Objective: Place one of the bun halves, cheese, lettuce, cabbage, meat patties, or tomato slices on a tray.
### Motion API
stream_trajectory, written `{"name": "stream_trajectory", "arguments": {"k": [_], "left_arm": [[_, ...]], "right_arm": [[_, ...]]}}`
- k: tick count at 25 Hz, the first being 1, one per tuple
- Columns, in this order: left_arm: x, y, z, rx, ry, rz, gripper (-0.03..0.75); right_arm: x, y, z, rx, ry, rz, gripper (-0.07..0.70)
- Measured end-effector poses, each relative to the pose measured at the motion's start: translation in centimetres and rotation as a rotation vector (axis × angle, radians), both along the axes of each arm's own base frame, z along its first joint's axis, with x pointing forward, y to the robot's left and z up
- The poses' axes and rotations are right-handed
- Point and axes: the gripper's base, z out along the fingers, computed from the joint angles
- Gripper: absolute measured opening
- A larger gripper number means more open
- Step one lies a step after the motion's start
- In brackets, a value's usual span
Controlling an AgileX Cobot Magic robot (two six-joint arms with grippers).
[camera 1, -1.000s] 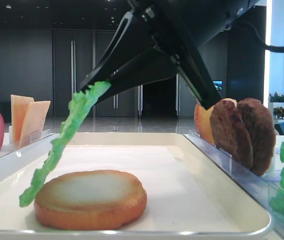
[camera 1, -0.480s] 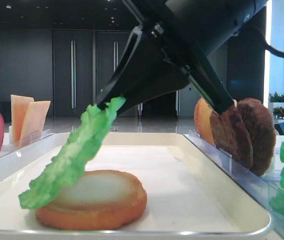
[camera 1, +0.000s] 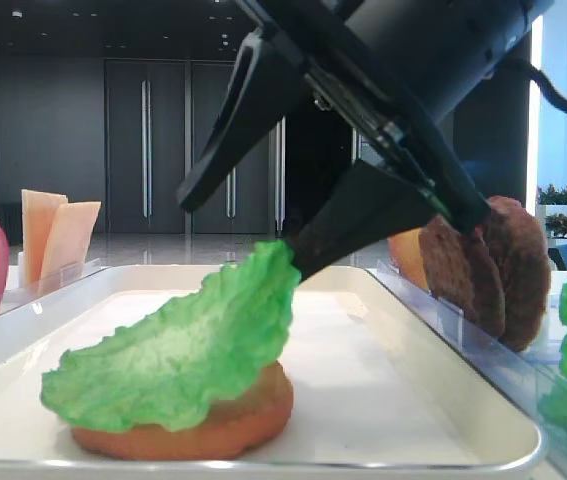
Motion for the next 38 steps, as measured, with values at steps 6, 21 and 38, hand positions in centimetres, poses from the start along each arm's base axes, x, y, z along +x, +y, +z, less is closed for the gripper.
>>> {"name": "stream_trajectory", "arguments": {"k": [6, 21, 38], "left_arm": [[0.0, 0.0, 0.0, 0.0, 0.0, 0.0, 0.013], [0.0, 0.0, 0.0, 0.001, 0.0, 0.0, 0.013], [0.0, 0.0, 0.0, 0.001, 0.0, 0.0, 0.013]], "right_arm": [[-0.7, -1.1, 2.2, -0.044, -0.063, 0.013, 0.484], [-1.2, -11.1, 8.8, -0.293, -0.197, -0.213, 0.485], [-4.4, -22.8, 9.8, -0.705, 0.069, -0.476, 0.485]]}}
